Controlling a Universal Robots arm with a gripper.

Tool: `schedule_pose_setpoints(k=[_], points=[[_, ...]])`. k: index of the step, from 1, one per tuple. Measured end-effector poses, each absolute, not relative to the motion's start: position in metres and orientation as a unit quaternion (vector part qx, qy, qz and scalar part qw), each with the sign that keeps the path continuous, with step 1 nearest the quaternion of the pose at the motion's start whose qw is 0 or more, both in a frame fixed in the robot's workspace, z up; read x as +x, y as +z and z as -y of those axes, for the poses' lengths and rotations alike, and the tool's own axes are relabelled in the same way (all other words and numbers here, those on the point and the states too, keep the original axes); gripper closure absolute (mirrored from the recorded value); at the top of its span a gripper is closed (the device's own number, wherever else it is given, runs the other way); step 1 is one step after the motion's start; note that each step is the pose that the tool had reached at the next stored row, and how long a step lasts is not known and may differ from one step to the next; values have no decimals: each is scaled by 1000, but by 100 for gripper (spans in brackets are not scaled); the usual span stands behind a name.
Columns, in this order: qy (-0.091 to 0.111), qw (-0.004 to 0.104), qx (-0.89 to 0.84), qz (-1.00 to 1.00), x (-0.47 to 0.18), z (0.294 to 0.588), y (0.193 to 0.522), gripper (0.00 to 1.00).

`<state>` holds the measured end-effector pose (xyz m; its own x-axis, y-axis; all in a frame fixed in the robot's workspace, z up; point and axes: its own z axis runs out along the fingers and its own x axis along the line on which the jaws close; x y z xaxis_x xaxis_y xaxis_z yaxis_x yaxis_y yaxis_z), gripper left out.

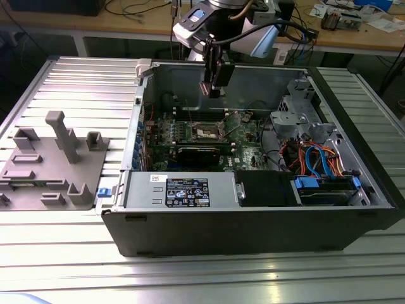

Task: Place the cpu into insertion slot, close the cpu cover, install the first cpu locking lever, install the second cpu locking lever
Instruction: 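Place the cpu into insertion slot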

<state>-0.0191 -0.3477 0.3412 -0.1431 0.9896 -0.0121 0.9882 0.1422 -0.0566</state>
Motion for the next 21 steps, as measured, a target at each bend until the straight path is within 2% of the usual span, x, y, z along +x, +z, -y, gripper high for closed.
schedule_pose_setpoints(k=[21], points=[[25, 14, -664, 748, -19, 348, 340, 46]])
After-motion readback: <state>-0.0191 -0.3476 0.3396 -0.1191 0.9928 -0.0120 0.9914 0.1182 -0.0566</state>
